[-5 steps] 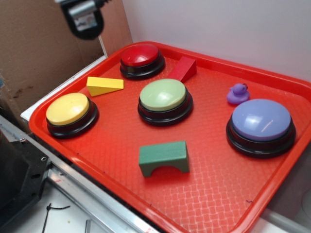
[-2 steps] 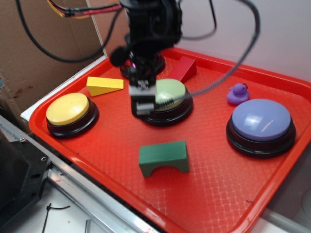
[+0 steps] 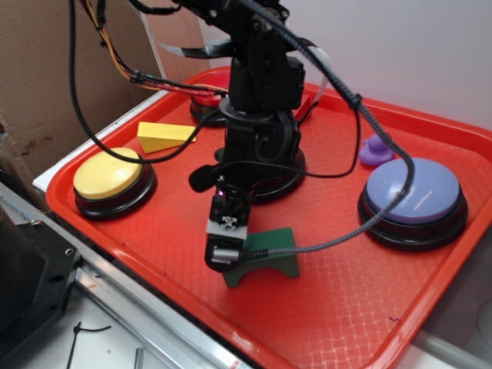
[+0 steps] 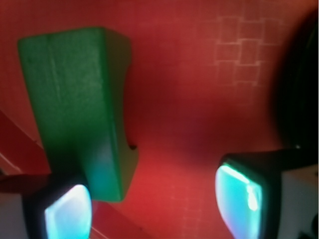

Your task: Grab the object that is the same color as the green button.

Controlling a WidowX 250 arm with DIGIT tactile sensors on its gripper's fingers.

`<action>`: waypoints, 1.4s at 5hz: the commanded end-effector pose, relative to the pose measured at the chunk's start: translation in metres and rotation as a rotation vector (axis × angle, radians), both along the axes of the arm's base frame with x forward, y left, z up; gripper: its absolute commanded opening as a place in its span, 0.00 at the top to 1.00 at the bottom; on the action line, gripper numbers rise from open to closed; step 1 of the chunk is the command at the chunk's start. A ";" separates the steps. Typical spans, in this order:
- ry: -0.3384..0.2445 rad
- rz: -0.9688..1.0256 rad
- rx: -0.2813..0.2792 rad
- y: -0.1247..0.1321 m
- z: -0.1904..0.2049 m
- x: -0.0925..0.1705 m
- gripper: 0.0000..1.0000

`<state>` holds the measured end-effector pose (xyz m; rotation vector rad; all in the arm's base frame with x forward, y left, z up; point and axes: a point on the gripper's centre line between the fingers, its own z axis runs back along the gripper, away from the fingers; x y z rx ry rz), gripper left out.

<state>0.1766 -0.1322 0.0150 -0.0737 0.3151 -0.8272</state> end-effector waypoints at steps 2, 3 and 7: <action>-0.275 0.010 -0.099 -0.009 0.086 -0.022 0.00; -0.262 0.001 -0.135 -0.017 0.092 -0.019 0.00; 0.007 -0.080 -0.047 -0.019 -0.004 -0.018 0.00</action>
